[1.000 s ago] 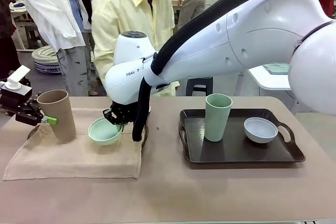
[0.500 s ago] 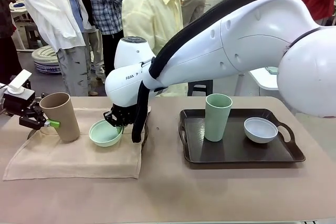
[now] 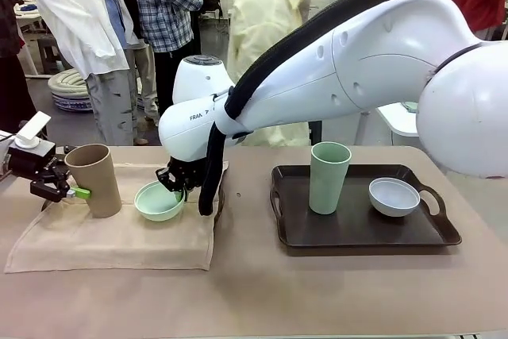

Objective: Set up a tray with a mat and arrange the tableware.
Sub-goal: Place the Picnic Bowl and Reusable plastic cup back onto the Handle tray in front of the human's position, then pick up the Picnic Bowl and Reusable plastic cup from the Handle tray in front of the human's position and hold them in the air.

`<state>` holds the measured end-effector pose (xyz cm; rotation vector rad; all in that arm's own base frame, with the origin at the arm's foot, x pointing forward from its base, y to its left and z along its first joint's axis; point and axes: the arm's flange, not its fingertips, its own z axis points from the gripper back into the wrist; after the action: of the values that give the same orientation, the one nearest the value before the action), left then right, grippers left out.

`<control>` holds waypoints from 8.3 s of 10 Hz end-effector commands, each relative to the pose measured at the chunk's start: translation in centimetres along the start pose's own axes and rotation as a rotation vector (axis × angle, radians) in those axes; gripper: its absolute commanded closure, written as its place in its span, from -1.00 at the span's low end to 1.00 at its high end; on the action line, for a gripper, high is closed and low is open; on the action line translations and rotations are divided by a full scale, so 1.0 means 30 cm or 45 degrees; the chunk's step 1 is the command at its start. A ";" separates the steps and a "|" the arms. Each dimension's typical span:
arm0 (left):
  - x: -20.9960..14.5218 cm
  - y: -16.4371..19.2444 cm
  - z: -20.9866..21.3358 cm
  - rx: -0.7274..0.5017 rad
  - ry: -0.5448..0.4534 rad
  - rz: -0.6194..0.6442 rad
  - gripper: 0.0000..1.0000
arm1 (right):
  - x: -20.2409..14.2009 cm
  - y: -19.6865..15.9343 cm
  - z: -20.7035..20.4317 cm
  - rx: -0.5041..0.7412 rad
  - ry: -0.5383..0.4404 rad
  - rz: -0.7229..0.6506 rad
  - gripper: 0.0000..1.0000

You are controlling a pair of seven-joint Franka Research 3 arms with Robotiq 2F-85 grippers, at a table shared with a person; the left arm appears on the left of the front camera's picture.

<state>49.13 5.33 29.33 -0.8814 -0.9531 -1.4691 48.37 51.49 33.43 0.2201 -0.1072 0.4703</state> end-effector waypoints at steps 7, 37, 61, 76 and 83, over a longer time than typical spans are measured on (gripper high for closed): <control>0.068 -0.021 0.162 0.139 0.592 0.181 -1.00 | -0.117 -0.023 0.176 -0.044 0.022 -0.032 -0.27; 1.154 -0.363 -0.001 0.863 1.116 1.169 -1.00 | -0.584 -0.170 1.016 -0.268 0.052 -0.169 -0.28; 0.811 -0.229 0.353 0.105 -0.116 2.220 -1.00 | -1.359 -1.653 1.311 0.958 -0.216 -0.974 -0.67; 0.538 -0.211 0.448 -0.005 -0.193 2.310 -1.00 | -1.487 -1.852 1.105 1.197 -0.352 -1.019 -0.67; 0.538 -0.211 0.448 -0.005 -0.193 2.310 -1.00 | -1.487 -1.852 1.105 1.197 -0.352 -1.019 -0.67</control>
<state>41.53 11.69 48.81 -1.2697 0.0220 0.1641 32.65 -23.98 48.51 1.1942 -0.0457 -0.3545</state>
